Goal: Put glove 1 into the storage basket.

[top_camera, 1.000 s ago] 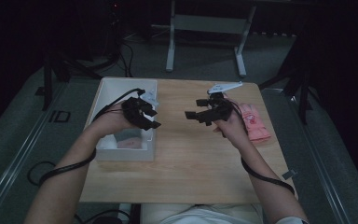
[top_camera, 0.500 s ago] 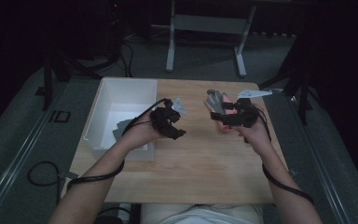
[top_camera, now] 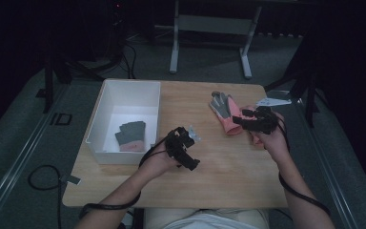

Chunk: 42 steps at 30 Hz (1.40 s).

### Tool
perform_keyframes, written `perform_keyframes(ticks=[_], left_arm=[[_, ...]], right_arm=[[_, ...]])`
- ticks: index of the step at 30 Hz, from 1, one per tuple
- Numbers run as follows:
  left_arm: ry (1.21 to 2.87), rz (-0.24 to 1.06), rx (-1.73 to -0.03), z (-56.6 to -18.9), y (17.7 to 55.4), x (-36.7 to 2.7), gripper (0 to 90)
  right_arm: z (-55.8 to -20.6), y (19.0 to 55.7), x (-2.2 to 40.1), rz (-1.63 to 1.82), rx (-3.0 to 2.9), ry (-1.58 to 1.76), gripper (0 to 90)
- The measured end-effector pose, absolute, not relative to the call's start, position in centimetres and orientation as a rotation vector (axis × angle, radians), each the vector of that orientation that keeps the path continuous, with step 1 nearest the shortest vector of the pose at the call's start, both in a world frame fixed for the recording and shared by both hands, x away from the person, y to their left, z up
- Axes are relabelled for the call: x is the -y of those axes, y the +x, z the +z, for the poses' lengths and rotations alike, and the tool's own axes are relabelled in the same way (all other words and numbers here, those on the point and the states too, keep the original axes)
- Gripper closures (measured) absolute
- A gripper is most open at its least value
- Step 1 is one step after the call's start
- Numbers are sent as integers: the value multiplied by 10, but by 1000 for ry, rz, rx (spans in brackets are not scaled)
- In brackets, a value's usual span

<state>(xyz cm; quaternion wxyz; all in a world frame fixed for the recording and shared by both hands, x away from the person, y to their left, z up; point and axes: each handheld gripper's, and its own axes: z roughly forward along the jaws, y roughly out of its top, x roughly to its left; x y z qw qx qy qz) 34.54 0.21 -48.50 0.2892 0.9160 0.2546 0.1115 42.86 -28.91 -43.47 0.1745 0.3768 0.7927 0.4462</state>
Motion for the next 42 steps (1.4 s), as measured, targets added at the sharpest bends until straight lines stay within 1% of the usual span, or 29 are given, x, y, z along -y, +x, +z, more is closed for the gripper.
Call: perform_keyframes(ticks=[1, 2, 7, 10, 13, 16, 20, 23, 24, 26, 30, 33, 36, 42], left_arm=[[2448, 285, -668, -490, 341, 2, 12], [2443, 272, -654, -494, 337, 6, 4], [2395, 265, -642, -518, 322, 17, 2], [2357, 220, -662, -530, 317, 12, 2], [2312, 234, -687, -540, 311, 5, 3], [2257, 240, -733, -548, 308, -4, 3], [2193, 284, -777, -555, 302, -14, 3], [2185, 342, -786, -560, 297, -18, 3], [2163, 332, -799, -562, 296, -21, 3], [2141, 314, -821, -563, 294, -25, 3], [2148, 347, -845, -567, 292, -30, 3], [2135, 345, -848, -567, 290, -30, 3], [2137, 372, -838, -566, 291, -31, 3], [2149, 349, -832, -567, 292, -29, 3]], right_arm=[[-437, 430, 290, 1257, -2250, 1072, 391], [-439, 431, 292, 1252, -2252, 1080, 400], [-444, 437, 296, 1217, -2240, 1090, 438], [-447, 443, 297, 1178, -2247, 1097, 501], [-449, 451, 296, 1129, -2265, 1093, 508], [-453, 462, 293, 1085, -2281, 1083, 537], [-460, 482, 286, 1037, -2304, 1077, 587], [-467, 498, 277, 995, -2326, 1065, 625], [-469, 503, 273, 980, -2331, 1062, 654], [-473, 513, 268, 955, -2357, 1059, 685], [-478, 533, 259, 921, -2374, 1087, 684], [-485, 544, 253, 852, -2380, 1071, 646], [-495, 554, 252, 833, -2399, 1105, 641], [-518, 564, 251, 762, -2426, 1139, 633]])
